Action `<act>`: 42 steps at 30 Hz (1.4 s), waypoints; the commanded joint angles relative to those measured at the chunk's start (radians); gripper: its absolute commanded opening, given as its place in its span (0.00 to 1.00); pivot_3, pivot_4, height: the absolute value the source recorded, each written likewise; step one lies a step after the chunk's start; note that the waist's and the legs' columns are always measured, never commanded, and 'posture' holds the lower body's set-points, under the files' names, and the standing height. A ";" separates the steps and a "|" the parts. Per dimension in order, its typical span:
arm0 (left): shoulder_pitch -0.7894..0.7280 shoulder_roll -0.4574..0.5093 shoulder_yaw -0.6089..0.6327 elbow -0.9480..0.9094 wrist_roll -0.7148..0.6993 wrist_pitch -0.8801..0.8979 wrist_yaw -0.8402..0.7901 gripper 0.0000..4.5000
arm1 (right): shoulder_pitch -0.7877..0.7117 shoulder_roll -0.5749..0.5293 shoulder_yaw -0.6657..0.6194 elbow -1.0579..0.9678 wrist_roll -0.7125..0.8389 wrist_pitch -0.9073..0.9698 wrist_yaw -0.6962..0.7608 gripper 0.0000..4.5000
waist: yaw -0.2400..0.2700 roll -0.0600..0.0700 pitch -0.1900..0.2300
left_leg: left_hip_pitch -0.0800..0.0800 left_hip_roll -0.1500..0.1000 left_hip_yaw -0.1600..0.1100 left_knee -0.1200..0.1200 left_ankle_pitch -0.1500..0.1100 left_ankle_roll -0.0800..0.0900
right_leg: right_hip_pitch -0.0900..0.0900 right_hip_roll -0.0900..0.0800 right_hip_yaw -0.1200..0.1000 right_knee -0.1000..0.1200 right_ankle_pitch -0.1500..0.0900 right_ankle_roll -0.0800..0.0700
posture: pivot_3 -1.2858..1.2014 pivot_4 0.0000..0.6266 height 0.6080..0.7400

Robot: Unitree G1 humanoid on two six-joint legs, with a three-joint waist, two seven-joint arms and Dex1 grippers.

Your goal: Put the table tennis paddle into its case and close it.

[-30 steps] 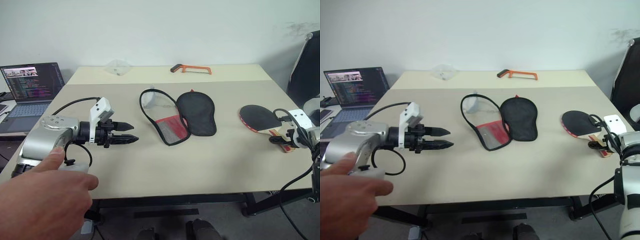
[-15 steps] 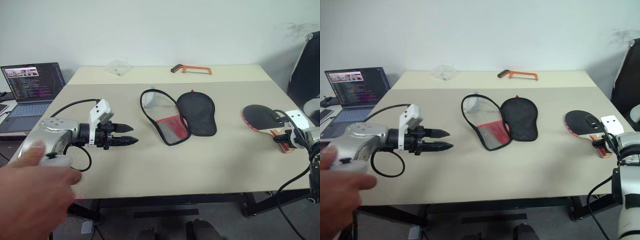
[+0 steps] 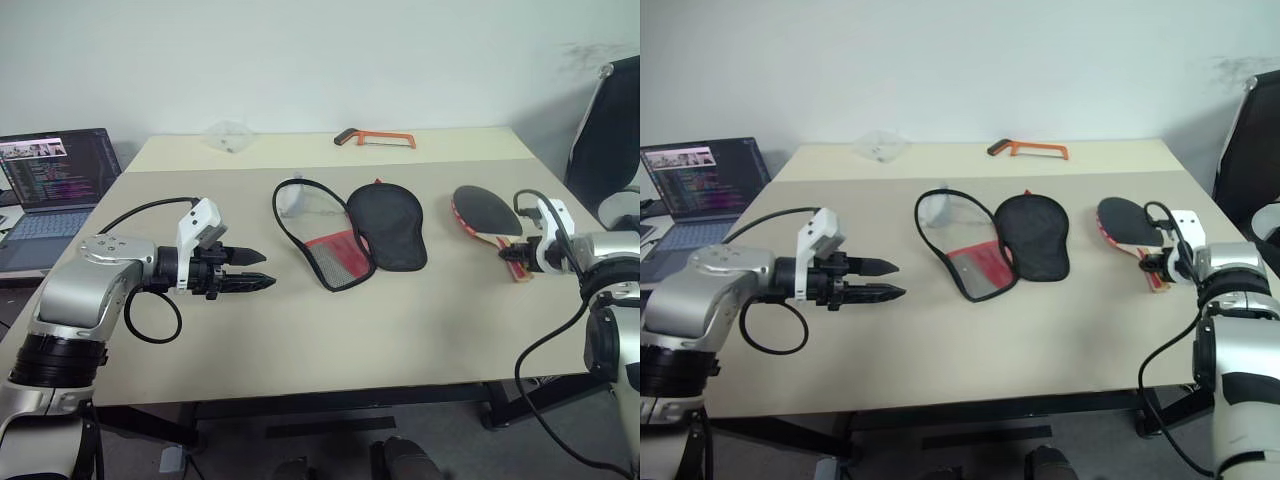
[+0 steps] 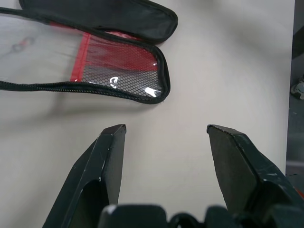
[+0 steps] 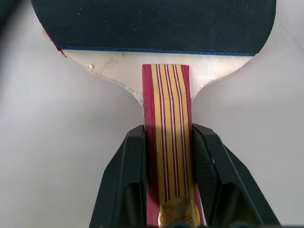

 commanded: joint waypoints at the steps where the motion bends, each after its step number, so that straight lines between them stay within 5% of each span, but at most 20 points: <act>1: -0.019 0.005 0.017 -0.015 -0.009 -0.008 -0.001 0.66 | -0.029 0.052 -0.039 -0.206 0.066 0.112 -0.032 0.22 | 0.001 0.000 0.000 | 0.000 0.000 -0.001 0.000 0.000 0.000 | 0.000 0.000 0.000 0.000 0.000 0.000 | 0.52 0.24 1.00; 9: -0.013 0.006 0.021 -0.026 -0.012 -0.003 0.001 0.66 | 0.015 0.307 -0.110 -0.527 0.163 0.285 -0.235 0.22 | 0.009 0.000 0.000 | -0.003 0.001 -0.004 0.000 0.000 0.000 | -0.003 -0.001 -0.002 0.001 0.001 -0.001 | 0.52 0.24 1.00; 17: 0.051 0.019 0.062 -0.094 -0.040 0.031 0.026 0.66 | 0.045 0.464 -0.169 -0.554 0.204 0.277 -0.403 0.22 | 0.025 0.000 0.000 | -0.004 -0.001 -0.005 -0.001 0.000 -0.001 | -0.004 -0.003 -0.002 0.000 0.001 -0.001 | 0.52 0.24 1.00; 42: 0.083 0.035 0.081 -0.140 -0.078 0.063 0.069 0.66 | 0.028 0.522 -0.142 -0.323 0.186 0.084 -0.572 0.22 | 0.017 0.000 0.000 | -0.003 -0.001 -0.005 -0.001 0.000 0.000 | -0.003 -0.002 -0.003 0.001 0.000 -0.001 | 0.52 0.24 1.00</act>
